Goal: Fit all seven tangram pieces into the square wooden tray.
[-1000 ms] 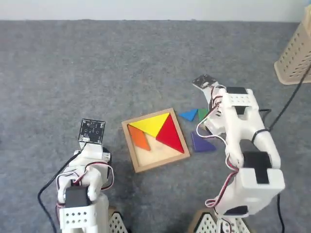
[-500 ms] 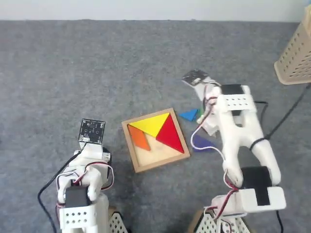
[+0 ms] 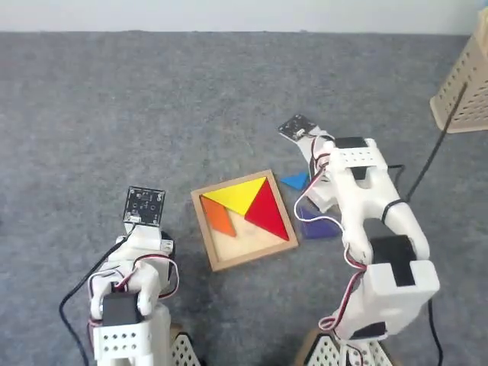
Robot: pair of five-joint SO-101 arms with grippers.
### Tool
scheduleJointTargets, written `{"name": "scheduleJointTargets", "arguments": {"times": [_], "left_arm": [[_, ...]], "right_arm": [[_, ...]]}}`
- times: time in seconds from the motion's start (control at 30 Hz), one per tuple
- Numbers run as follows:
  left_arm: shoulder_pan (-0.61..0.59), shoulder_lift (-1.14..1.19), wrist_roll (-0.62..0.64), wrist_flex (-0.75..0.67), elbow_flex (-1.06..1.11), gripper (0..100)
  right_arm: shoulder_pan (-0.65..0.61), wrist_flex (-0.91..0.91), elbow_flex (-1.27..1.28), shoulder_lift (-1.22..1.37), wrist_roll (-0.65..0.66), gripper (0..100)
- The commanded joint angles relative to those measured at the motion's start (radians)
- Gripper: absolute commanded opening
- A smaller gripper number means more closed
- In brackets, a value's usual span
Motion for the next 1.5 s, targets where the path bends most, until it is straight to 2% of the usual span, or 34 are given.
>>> {"name": "scheduleJointTargets", "arguments": {"times": [0.0, 0.67, 0.97, 1.1, 1.2, 1.47], "left_arm": [[0.002, -0.021, 0.008, 0.000, -0.010, 7], [0.002, -0.021, 0.008, 0.000, -0.010, 7], [0.002, -0.021, 0.008, 0.000, -0.010, 7], [0.002, -0.021, 0.008, 0.000, -0.010, 7], [0.002, -0.021, 0.008, 0.000, -0.010, 7], [0.002, -0.021, 0.008, 0.000, -0.010, 7]], "right_arm": [[0.008, -0.016, -0.038, -0.010, 0.014, 16.2], [0.002, -0.038, -0.057, 0.002, 0.018, 16.2], [-0.004, -0.073, -0.060, 0.104, 0.014, 15.8], [-0.002, -0.070, -0.052, 0.090, 0.009, 6.9], [0.005, -0.068, -0.058, 0.073, -0.069, 0.2], [0.002, -0.010, -0.060, -0.139, -0.184, 0.6]]}}
